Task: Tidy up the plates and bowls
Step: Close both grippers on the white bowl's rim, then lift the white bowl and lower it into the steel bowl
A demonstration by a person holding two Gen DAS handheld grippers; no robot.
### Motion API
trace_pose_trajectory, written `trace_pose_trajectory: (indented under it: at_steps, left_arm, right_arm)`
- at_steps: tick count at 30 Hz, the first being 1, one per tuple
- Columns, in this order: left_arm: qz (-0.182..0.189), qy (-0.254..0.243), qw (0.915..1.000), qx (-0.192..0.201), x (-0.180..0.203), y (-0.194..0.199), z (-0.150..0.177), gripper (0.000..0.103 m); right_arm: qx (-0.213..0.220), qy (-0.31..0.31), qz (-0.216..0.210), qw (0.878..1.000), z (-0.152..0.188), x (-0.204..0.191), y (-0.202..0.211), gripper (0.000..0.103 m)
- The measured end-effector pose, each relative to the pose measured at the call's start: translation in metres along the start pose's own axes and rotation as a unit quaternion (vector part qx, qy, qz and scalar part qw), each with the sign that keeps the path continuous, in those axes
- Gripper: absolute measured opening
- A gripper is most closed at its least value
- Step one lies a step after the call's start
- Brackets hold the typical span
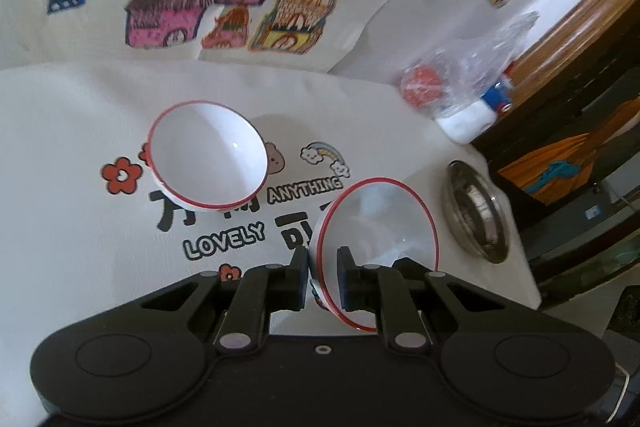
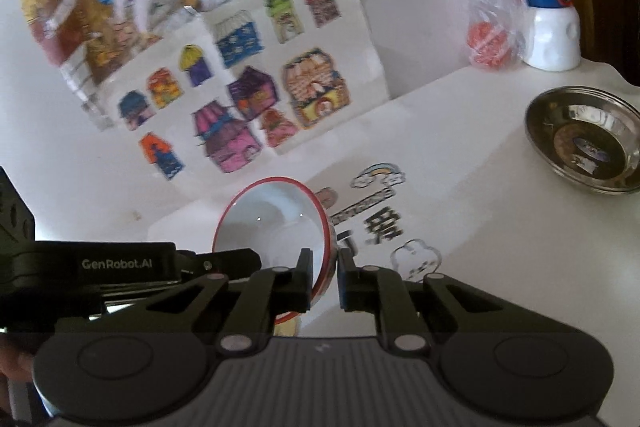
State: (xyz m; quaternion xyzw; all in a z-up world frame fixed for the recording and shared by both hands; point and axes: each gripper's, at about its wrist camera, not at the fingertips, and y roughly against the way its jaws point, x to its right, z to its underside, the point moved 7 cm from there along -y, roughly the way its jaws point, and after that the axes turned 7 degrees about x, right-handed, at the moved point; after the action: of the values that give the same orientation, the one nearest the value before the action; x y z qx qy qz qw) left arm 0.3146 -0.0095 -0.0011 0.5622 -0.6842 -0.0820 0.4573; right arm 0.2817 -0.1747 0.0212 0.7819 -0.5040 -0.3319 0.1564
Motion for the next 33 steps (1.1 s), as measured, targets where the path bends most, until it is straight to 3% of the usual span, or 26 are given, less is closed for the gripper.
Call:
trace_pose_trajectory:
  at_steps: [8, 16, 33]
  left_arm:
    - [0.011, -0.009, 0.9997, 0.020, -0.013, 0.059, 0.009, 0.015]
    - [0.003, -0.019, 0.9998, 0.010, -0.038, 0.095, 0.039, 0.015]
    - [-0.019, -0.105, 0.9927, -0.056, -0.034, 0.092, 0.085, 0.015]
  right_arm:
    - [-0.021, 0.012, -0.031, 0.999, 0.026, -0.040, 0.025, 0.015]
    - [-0.070, 0.029, -0.031, 0.997, 0.063, -0.059, 0.041, 0.016]
    - [-0.130, 0.058, -0.002, 0.990, 0.089, -0.051, 0.039, 0.016]
